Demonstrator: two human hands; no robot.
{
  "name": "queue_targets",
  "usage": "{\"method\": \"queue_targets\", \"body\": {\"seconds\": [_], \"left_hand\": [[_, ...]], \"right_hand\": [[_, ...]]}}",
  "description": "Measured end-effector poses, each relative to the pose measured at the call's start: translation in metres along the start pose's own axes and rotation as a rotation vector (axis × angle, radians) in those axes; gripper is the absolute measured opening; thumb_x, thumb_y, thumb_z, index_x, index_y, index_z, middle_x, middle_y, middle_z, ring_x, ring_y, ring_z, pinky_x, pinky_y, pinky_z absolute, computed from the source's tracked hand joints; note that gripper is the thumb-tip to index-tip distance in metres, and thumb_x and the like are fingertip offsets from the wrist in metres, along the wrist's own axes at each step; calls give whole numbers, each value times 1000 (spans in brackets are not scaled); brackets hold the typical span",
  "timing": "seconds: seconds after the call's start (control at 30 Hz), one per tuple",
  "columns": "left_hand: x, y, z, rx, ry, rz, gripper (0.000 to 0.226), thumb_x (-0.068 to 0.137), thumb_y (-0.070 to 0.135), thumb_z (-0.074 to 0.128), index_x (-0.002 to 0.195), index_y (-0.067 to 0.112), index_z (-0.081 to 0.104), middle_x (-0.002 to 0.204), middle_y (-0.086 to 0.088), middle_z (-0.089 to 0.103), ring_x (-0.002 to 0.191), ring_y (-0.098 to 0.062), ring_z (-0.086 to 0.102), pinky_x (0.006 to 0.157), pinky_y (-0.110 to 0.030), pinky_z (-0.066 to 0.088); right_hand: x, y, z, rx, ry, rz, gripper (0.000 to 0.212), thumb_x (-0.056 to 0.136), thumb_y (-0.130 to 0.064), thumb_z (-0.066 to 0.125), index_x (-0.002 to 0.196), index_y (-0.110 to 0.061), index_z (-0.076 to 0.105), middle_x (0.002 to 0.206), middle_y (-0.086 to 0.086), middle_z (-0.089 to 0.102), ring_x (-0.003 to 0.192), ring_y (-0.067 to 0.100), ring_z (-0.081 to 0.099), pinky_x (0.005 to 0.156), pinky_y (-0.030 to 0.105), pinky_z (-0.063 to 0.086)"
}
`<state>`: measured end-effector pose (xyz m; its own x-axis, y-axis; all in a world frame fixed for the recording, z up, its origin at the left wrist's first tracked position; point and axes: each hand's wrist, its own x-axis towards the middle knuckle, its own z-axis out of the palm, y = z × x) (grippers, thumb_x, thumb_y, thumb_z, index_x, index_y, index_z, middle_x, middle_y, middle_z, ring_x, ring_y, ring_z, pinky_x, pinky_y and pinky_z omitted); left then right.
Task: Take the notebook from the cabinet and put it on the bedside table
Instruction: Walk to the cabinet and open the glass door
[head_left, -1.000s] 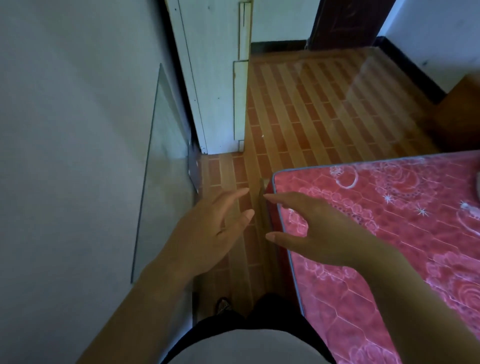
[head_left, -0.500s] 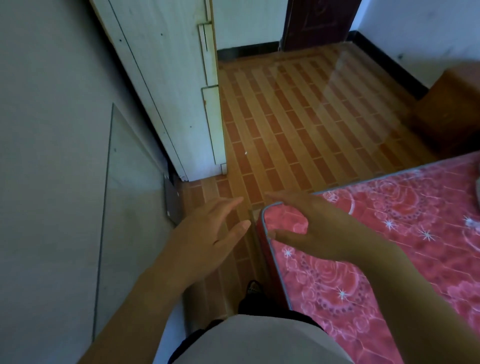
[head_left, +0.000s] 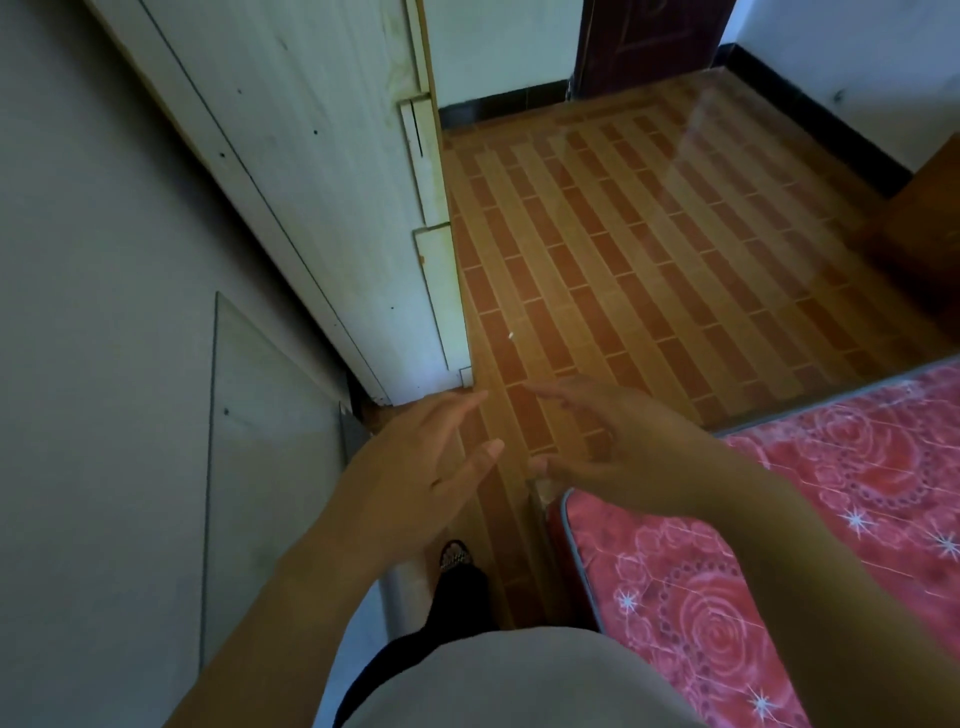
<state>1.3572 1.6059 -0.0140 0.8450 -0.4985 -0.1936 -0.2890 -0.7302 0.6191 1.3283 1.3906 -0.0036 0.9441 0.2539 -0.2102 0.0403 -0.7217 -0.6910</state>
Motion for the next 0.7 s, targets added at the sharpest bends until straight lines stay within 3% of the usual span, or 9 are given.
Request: {"method": "queue_targets", "body": {"seconds": [0.13,0.27,0.43,0.6,0.7], "left_hand": [[55,-12,-36,34,-18,54,64,80,66,27,137,39,31,143,16,38,124,1,35,105,-35,37],[114,-25,-67,70,-62,111,65,77,69,26,136,41,32,143,18,37,125,1,35,104,-32,36],[194,-25,-89,111,-104,194,59,79,67,28,134,44,33,143,20,37,129,-2,34,101,-28,31],[265,-21,-101,72,-177,279,58,81,67,28,135,46,30,143,24,33,127,8,28,102,-25,29],[321,-19,-107,55,-160,298,57,80,69,27,134,49,29,141,26,34,126,10,28,102,-25,31]], "right_hand": [[48,-2,-22,-21,64,16,61,80,-48,63,134,-40,37,132,-21,43,112,-8,36,83,1,31],[94,3,-38,-25,152,48,67,75,-58,60,135,-41,35,142,-14,41,127,5,39,102,30,38],[138,19,-65,-3,207,89,69,76,-56,62,137,-38,34,141,-14,43,121,-2,41,95,16,34],[176,49,-102,39,229,171,67,79,-51,62,138,-38,33,141,-12,41,121,1,40,96,19,34],[217,72,-130,43,244,161,66,80,-46,63,138,-35,34,140,-12,42,117,-4,38,89,6,28]]}}
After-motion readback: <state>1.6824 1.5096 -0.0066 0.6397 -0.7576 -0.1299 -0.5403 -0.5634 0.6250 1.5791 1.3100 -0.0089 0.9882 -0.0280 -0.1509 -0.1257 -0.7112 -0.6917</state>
